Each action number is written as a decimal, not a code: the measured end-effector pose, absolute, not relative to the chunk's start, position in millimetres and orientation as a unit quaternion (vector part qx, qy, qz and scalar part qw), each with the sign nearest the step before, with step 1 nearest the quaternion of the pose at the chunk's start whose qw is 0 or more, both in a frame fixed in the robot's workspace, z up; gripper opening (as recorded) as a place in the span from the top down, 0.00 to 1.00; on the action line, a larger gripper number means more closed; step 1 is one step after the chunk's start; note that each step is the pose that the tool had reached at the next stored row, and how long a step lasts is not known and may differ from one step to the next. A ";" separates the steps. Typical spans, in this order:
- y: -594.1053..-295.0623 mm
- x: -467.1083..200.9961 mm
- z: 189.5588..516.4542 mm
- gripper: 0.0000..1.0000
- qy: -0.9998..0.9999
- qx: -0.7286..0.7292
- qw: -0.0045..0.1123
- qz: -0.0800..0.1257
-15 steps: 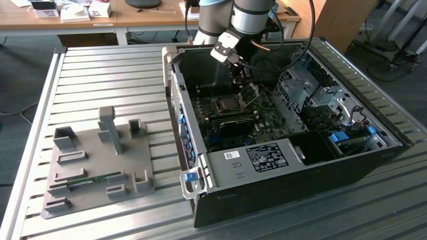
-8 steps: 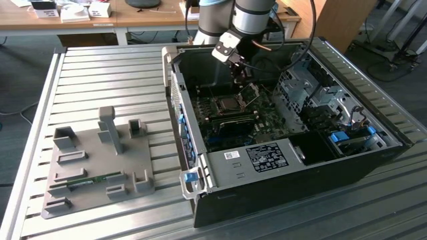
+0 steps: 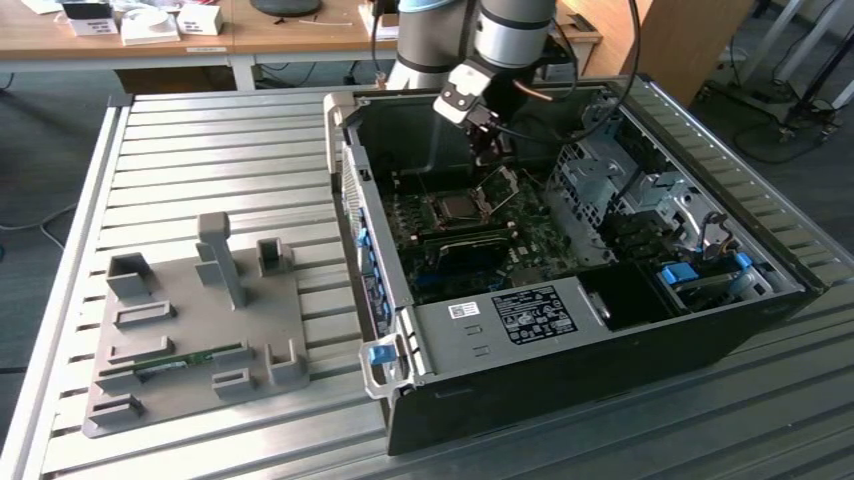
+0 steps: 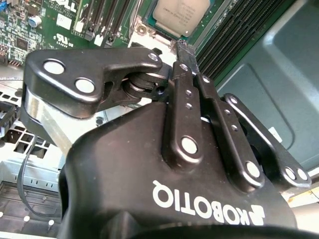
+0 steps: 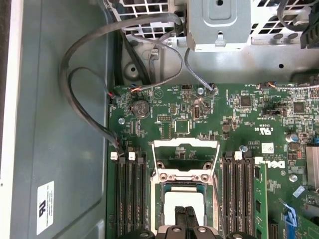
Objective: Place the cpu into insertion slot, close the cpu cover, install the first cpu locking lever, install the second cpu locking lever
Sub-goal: 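Close the cpu cover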
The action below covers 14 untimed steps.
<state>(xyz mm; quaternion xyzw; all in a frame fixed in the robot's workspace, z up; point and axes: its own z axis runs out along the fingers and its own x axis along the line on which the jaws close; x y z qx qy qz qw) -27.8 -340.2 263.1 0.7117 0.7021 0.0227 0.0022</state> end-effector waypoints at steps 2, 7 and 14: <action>-340.2 -26.1 263.1 0.89 0.702 0.712 0.002 0.023; -340.2 -22.9 263.1 0.89 0.702 0.712 0.002 0.023; -340.2 -20.1 263.1 0.89 0.702 0.712 0.002 0.023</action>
